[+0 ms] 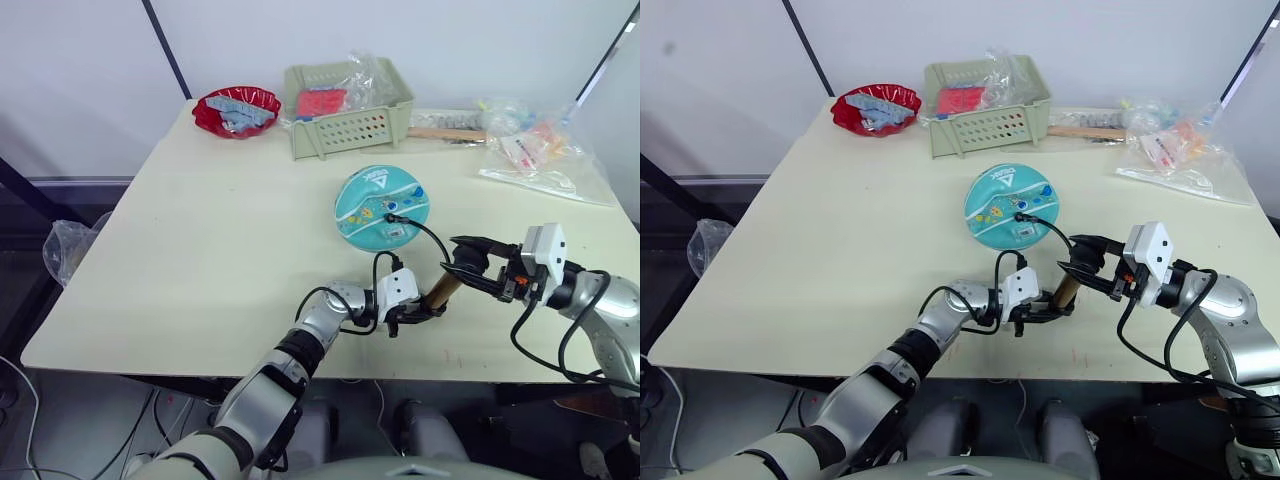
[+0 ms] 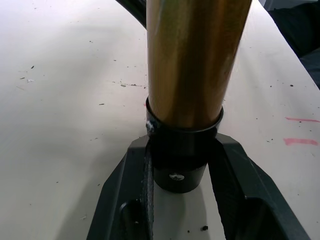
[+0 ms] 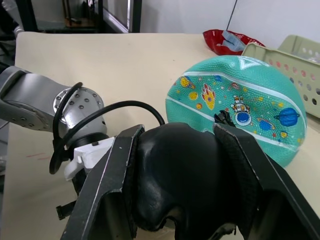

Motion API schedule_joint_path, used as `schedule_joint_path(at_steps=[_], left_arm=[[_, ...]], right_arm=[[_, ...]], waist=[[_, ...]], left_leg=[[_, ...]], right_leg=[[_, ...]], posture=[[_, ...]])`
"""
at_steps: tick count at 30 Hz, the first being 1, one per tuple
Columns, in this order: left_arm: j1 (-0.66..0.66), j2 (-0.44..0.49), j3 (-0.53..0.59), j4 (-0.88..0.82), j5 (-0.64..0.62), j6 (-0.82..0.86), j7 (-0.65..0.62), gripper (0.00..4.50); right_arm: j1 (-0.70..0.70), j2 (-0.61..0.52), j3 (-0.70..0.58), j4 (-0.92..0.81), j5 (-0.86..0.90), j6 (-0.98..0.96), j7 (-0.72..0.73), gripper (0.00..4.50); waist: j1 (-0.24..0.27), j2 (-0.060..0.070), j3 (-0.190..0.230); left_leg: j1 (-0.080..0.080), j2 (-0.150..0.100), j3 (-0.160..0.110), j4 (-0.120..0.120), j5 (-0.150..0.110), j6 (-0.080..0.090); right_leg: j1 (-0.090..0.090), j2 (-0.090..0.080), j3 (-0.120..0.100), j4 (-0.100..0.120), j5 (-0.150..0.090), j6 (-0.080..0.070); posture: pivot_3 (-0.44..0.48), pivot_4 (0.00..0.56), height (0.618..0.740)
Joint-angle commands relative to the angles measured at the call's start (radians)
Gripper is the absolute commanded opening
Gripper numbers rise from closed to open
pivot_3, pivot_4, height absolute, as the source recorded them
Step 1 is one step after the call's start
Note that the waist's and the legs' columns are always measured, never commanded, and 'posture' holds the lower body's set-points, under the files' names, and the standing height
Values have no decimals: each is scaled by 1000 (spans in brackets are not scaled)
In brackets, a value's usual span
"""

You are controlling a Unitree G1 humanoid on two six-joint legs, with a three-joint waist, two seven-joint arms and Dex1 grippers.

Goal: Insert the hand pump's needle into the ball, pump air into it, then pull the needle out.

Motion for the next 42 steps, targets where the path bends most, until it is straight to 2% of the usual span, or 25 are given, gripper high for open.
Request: schedule_joint_path(at_steps=[1, 6, 17, 28, 33, 42], left_arm=[[43, 42, -27, 83, 62, 56, -6, 1068], [39, 41, -27, 89, 61, 56, -7, 1068], [44, 39, -30, 87, 65, 54, -9, 1068], [45, 39, -30, 88, 66, 53, -10, 1068], [44, 40, -30, 91, 66, 53, -11, 1068], [46, 43, -30, 88, 66, 55, -10, 1068]], right_arm=[[-13, -14, -60, -16, 53, 50, -5, 1792], [-66, -60, -129, -66, 144, 124, 13, 1792], [-218, -219, -316, -91, 363, 320, 25, 1792], [-369, -289, -364, -74, 464, 440, -10, 1792], [-306, -279, -324, -98, 403, 445, 2, 1792], [-115, -204, -207, -109, 227, 321, 0, 1792]], waist=[[0, 1, 1], [1, 8, 6], [1, 13, 10], [1, 14, 11], [1, 14, 11], [-1, 9, 6]], left_leg=[[0, 0, 0, 0, 0, 0], [-3, 0, -2, 0, 0, 0], [-5, -2, -3, -1, 0, 0], [-7, -2, -3, -2, 0, 0], [-7, -2, -4, -2, 0, 0], [-3, -2, -5, -2, 0, 0]], right_leg=[[1, 0, 0, 0, -1, -2], [0, -2, -2, -2, -1, -2], [0, -3, -3, -6, 1, 1], [-1, -6, -3, -7, 2, 1], [-1, -7, -3, -7, 2, 1], [3, -7, -3, -7, -1, -2]], posture=[[0, 150, 740], [0, 150, 740], [0, 150, 740], [0, 150, 740], [0, 150, 740], [0, 150, 740]])
